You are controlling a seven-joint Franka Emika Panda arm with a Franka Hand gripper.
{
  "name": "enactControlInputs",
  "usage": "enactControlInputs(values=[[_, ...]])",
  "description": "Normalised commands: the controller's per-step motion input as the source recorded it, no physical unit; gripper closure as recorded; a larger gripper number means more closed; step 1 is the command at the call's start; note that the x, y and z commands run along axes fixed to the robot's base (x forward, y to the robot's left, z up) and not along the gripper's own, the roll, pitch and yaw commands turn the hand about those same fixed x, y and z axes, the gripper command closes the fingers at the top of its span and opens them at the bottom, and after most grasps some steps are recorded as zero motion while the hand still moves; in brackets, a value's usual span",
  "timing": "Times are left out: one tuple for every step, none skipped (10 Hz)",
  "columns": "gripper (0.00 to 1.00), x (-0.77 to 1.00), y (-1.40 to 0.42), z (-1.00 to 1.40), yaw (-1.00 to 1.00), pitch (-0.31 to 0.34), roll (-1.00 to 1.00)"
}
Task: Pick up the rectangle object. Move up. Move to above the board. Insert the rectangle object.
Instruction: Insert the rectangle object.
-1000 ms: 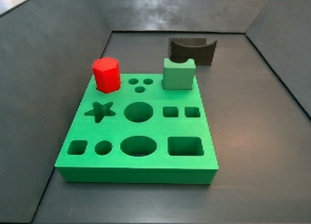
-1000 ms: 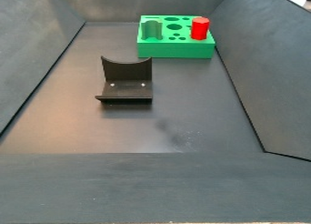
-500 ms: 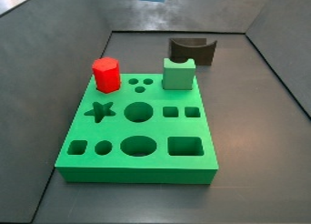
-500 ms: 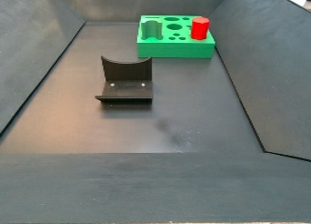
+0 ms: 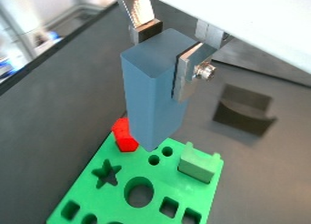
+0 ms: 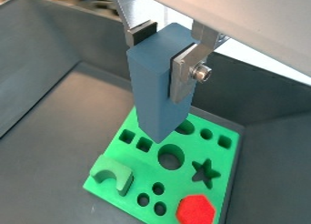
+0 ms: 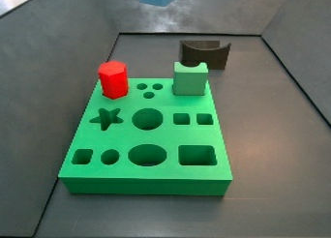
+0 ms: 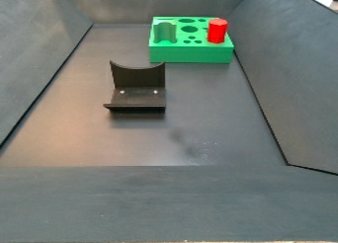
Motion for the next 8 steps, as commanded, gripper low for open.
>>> enactControlInputs(values=[[1.0, 0.0, 0.0, -0.09, -1.0, -0.076, -0.04], [1.0, 0.0, 0.0, -0.1, -1.0, -0.079, -0.05], [1.0, 0.0, 0.0, -0.11, -1.0, -0.083, -0.05], [1.0, 0.0, 0.0, -0.11, -1.0, -0.083, -0.05], [1.0, 0.0, 0.0, -0.11, -1.0, -0.081, -0.04], [1.0, 0.0, 0.0, -0.11, -1.0, -0.083, -0.05], [1.0, 0.0, 0.0, -0.11, -1.0, -0.083, -0.05], [1.0, 0.0, 0.0, -0.11, -1.0, -0.084, -0.05]])
